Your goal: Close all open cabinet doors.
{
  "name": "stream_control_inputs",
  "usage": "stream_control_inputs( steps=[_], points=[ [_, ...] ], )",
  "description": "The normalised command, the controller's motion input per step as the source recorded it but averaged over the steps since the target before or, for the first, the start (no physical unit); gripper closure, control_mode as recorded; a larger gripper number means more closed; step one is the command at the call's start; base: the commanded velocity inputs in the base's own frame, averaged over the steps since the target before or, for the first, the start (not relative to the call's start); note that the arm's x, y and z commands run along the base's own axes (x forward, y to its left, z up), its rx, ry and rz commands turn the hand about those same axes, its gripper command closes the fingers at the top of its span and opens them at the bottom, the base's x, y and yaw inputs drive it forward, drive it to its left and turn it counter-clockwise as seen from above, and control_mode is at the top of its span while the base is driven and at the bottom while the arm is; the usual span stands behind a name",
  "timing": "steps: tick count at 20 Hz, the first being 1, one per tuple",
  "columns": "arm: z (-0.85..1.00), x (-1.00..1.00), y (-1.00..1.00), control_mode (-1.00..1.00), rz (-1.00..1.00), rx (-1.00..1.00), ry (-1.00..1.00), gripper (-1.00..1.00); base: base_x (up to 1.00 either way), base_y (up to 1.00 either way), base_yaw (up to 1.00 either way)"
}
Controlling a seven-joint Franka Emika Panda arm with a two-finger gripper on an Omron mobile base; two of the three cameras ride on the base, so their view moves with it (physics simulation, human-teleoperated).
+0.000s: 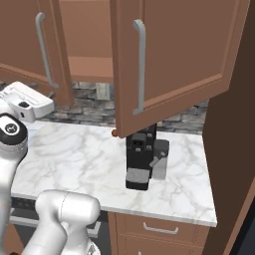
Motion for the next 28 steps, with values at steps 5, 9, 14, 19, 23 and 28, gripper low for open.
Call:
stream_control_inputs(
  steps=[5, 9, 14, 19, 23, 28],
  points=[
    [0.0, 0.39, -0.21, -1.0, 0.1, 0.0, 0.0, -1.0, 0.0, 0.0, 0.0],
    [0.02, 0.33, -0.14, -1.0, 0.08, 0.0, 0.01, -1.0, 0.0, 0.0, 0.0],
    [0.04, 0.29, -0.08, -1.0, 0.06, 0.0, 0.01, -1.0, 0.0, 0.0, 0.0],
    [0.05, 0.32, -0.06, -1.0, 0.05, 0.0, 0.02, -1.0, 0.0, 0.0, 0.0],
    [0.06, 0.26, -0.07, -1.0, 0.06, 0.0, 0.05, -1.0, 0.0, 0.0, 0.0],
    [0.05, 0.25, -0.05, -1.0, 0.05, 0.0, 0.05, -1.0, 0.0, 0.0, 0.0]
  ],
)
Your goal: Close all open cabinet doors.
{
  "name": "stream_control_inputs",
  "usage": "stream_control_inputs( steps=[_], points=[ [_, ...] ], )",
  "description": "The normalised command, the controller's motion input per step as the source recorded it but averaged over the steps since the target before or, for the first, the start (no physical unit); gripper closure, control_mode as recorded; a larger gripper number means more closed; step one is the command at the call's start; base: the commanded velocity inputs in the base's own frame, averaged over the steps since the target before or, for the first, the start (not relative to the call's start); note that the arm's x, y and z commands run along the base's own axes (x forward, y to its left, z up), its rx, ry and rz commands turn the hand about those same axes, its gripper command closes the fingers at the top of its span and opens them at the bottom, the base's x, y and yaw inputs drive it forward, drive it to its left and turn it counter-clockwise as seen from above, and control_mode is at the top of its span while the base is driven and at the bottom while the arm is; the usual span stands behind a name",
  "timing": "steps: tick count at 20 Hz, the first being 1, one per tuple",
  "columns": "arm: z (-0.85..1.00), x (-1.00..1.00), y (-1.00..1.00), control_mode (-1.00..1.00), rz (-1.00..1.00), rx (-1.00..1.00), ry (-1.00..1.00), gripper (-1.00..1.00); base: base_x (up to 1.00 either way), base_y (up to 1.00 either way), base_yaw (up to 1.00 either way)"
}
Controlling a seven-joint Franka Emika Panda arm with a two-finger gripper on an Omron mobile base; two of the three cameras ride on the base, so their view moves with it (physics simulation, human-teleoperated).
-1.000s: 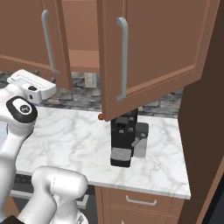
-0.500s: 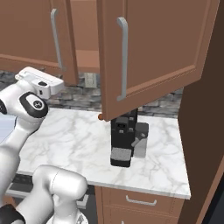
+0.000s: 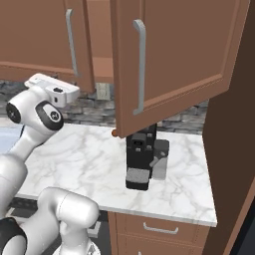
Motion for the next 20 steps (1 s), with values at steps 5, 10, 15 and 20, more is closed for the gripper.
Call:
stream_control_inputs(
  steps=[5, 10, 15, 20],
  points=[
    [0.02, 0.22, -0.01, -1.0, 0.05, 0.0, 0.04, -1.0, 0.0, 0.0, 0.0],
    [0.01, 0.22, -0.02, -1.0, 0.05, 0.0, 0.03, -1.0, 0.0, 0.0, 0.0],
    [0.0, 0.22, -0.02, -1.0, 0.05, 0.0, 0.01, -1.0, 0.0, 0.0, 0.0],
    [0.0, 0.19, -0.02, -1.0, 0.05, 0.0, 0.0, -1.0, 0.0, 0.0, 0.0]
  ],
)
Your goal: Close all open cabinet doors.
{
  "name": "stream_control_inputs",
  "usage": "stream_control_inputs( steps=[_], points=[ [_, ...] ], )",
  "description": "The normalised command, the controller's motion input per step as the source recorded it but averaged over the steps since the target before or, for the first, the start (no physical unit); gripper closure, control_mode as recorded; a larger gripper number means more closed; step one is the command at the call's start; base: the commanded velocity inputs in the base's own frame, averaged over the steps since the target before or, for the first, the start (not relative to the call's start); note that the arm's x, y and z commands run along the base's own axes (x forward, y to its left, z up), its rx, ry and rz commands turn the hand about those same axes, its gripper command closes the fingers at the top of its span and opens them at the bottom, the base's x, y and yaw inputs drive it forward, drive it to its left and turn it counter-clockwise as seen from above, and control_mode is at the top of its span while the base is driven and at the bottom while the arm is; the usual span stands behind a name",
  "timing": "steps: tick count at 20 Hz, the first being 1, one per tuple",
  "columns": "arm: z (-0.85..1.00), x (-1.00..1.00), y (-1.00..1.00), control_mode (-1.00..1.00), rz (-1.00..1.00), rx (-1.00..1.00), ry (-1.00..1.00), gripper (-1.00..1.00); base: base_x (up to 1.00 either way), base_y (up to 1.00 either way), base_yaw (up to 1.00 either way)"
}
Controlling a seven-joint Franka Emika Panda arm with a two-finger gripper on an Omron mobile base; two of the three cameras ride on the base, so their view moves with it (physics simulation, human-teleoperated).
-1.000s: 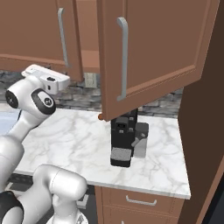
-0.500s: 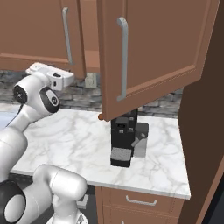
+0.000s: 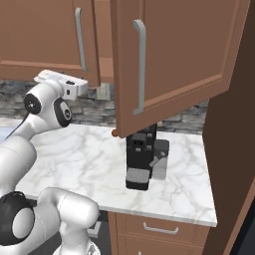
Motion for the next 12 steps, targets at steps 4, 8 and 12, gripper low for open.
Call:
stream_control_inputs(
  steps=[4, 8, 12],
  points=[
    [0.0, 0.18, 0.0, -1.0, 0.05, 0.0, 0.01, -1.0, 0.0, 0.0, 0.0],
    [0.0, 0.17, 0.0, -1.0, 0.04, 0.0, 0.02, -1.0, 0.0, 0.0, 0.0],
    [0.0, 0.25, 0.0, -1.0, 0.03, 0.0, 0.02, -1.0, 0.0, 0.0, 0.0]
  ],
)
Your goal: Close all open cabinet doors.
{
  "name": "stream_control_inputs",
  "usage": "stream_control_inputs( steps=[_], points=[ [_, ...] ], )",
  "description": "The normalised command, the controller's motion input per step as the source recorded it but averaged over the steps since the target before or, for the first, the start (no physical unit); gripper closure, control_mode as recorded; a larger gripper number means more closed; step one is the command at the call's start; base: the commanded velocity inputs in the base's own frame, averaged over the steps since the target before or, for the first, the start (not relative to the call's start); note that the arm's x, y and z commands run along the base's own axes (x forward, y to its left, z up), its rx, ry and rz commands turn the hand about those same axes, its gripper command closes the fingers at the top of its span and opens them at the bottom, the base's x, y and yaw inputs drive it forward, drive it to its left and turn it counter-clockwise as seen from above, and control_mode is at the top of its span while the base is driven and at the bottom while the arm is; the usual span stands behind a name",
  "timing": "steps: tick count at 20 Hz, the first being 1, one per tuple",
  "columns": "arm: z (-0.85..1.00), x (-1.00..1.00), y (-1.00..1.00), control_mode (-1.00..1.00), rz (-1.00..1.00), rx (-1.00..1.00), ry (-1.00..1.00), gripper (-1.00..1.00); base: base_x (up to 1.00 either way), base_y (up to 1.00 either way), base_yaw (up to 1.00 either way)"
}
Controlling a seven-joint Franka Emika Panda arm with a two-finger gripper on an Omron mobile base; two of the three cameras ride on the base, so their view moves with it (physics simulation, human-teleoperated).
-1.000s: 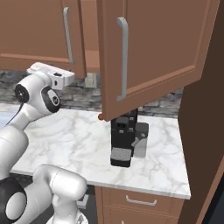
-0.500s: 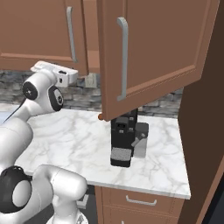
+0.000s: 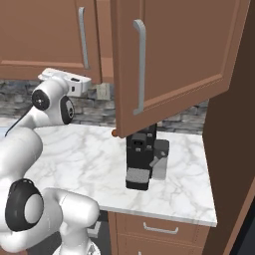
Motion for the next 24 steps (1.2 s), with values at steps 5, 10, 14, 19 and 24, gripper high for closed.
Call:
stream_control_inputs(
  steps=[5, 10, 14, 19, 24],
  points=[
    [0.0, 0.23, 0.0, -1.0, 0.03, 0.0, 0.04, -1.0, 0.0, 0.0, 0.0],
    [0.02, 0.21, 0.0, -1.0, 0.01, 0.0, 0.05, -1.0, 0.0, 0.0, 0.0],
    [0.05, 0.03, 0.0, -1.0, 0.0, 0.0, 0.06, -1.0, 0.0, 0.0, 0.0],
    [0.0, -0.32, 0.0, -1.0, 0.0, -0.01, 0.02, -1.0, 0.0, 0.0, 0.0],
    [0.02, -0.65, -0.06, -1.0, 0.0, -0.01, 0.0, -1.0, 0.0, 0.0, 0.0]
  ],
)
